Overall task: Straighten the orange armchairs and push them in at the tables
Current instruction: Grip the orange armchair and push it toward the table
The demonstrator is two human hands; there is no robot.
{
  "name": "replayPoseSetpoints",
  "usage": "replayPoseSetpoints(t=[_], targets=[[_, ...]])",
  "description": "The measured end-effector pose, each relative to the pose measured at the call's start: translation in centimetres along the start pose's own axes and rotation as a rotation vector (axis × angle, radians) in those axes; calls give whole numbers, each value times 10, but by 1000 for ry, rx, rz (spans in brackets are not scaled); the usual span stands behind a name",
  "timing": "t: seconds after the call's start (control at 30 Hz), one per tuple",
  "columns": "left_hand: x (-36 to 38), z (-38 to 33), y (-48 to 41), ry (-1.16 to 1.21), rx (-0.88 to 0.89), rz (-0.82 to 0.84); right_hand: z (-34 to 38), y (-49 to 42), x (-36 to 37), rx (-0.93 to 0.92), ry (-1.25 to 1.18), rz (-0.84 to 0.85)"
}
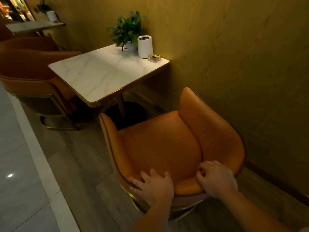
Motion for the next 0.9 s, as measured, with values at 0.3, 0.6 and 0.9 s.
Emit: replayPoseSetpoints(t=[0.3, 0.6, 0.9], targets=[[21, -66, -16, -8, -82, 56, -47, -66, -5, -34, 26, 3], [33, -101, -41, 29, -102, -18, -64, -113, -11, -53, 16, -24], [42, -129, -46, 120, -116, -118, -83, -149, -16, -153, -13, -44]])
Point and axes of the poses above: each hand's wrist, its own y-axis away from the middle knuckle, its own x-axis out of the palm, z = x × y, the point moved 3 cm from there along -y, towards the middle knuckle, and after that the axes turned 13 degrees about y, right-handed, at the moved point
